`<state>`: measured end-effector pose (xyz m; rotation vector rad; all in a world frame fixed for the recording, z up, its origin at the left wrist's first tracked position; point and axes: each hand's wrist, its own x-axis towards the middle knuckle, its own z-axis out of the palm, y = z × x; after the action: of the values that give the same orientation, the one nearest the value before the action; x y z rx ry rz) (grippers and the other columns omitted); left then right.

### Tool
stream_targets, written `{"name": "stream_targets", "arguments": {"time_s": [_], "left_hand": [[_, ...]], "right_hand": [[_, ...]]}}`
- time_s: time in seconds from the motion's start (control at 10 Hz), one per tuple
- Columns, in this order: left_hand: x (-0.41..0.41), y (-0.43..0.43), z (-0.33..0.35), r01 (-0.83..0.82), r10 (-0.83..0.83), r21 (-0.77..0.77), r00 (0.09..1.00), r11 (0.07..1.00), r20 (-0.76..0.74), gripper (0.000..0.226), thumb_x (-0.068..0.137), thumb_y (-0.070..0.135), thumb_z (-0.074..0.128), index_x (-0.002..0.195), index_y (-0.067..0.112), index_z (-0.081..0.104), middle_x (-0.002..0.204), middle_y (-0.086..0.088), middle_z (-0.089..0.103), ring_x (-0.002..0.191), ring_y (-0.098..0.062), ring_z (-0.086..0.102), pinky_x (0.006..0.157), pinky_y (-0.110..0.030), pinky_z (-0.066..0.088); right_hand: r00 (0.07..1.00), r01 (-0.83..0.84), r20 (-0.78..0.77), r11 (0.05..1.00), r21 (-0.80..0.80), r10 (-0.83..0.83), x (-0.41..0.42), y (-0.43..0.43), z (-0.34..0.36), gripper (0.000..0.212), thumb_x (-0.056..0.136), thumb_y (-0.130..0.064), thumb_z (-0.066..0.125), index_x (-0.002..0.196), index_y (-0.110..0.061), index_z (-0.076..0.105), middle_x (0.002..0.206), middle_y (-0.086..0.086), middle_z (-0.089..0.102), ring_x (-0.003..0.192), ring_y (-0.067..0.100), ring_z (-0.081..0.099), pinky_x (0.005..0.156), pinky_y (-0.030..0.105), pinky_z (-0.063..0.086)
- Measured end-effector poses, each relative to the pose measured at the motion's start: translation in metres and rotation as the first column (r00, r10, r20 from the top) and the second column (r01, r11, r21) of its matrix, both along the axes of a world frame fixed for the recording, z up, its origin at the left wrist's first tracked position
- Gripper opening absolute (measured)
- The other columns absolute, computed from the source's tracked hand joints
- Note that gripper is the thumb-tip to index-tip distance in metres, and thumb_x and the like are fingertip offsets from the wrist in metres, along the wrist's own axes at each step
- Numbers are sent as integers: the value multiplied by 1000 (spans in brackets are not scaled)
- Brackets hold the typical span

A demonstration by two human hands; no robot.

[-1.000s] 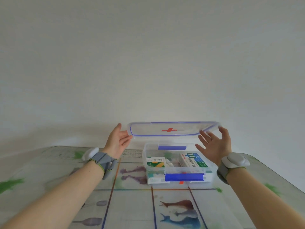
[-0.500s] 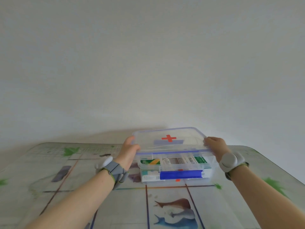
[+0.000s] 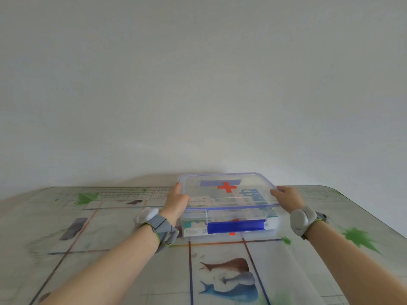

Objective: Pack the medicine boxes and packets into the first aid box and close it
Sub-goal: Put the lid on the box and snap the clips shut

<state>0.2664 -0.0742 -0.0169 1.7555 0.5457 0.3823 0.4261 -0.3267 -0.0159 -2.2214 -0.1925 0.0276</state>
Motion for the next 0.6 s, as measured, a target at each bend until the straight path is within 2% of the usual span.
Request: {"name": "stream_targets", "arguments": {"time_s": [0.1,0.2,0.3,0.4,0.5,0.6], "left_hand": [[3,1,-3,-109,110,-10,994,994,22,27,85,-3,36,96,13,55,90,-9,58,85,-26,54,72,-33,42],[4,4,-3,-215,215,-3,977,977,-6,21,85,-4,37,72,12,41,72,-5,41,68,-22,41,68,-31,32],[7,8,0,-248,239,-86,966,965,-101,22,89,-1,39,69,7,35,72,-8,35,60,-18,33,60,-31,29],[7,11,3,-231,187,-217,961,949,-205,11,88,-2,45,90,-4,56,88,-14,49,78,-24,48,70,-36,40],[10,10,5,-190,147,-168,960,967,-239,38,89,-2,48,126,-10,50,100,-14,48,89,-24,47,84,-35,44],[5,4,13,-135,97,-123,957,983,-274,41,90,-1,48,130,-11,46,103,-14,46,95,-24,46,98,-42,43]], "right_hand": [[999,40,3,998,-51,-40,1,1,0,38,89,-16,51,55,-12,35,53,2,31,50,17,29,52,28,26],[999,54,16,993,-109,-52,1,1,0,40,88,-15,48,52,-13,32,51,2,32,48,17,30,48,26,23],[997,66,-16,987,-147,-69,0,2,1,35,89,-12,44,55,-10,34,54,3,35,49,17,32,47,26,24],[996,48,-68,986,-162,-60,1,1,5,31,92,-13,42,62,-7,41,68,10,45,61,23,42,56,27,34],[996,-9,-87,989,-147,-3,0,-1,7,17,95,-15,40,84,-3,48,91,16,47,84,24,44,74,32,38],[995,-66,-87,984,-163,52,-4,2,4,19,95,-10,34,104,-3,50,98,16,47,88,24,44,77,35,38]]}}
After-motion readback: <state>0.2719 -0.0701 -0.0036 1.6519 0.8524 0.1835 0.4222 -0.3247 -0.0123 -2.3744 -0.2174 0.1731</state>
